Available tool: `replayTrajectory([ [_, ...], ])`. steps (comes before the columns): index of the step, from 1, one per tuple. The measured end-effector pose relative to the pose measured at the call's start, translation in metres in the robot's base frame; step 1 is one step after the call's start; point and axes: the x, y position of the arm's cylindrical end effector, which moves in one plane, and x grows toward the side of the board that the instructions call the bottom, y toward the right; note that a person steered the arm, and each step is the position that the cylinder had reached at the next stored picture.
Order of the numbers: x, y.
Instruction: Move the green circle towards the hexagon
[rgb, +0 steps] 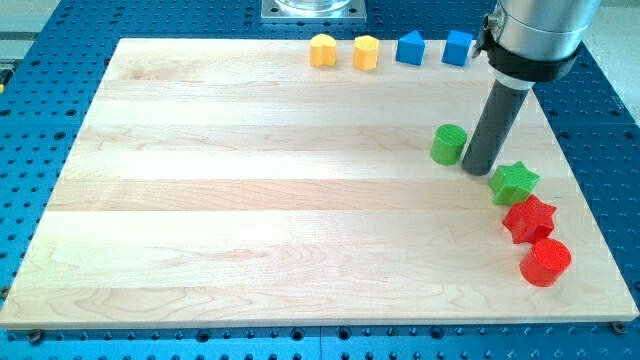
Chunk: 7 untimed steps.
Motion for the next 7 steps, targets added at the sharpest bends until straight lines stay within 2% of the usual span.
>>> replayTrajectory([
  [1, -0.032, -0.117],
  [2, -0.085, -0.211],
  [3, -0.057, -0.226],
  [4, 0.023, -0.172],
  [5, 0.02, -0.101],
  [6, -0.015, -0.068],
  [7, -0.063, -0.071],
])
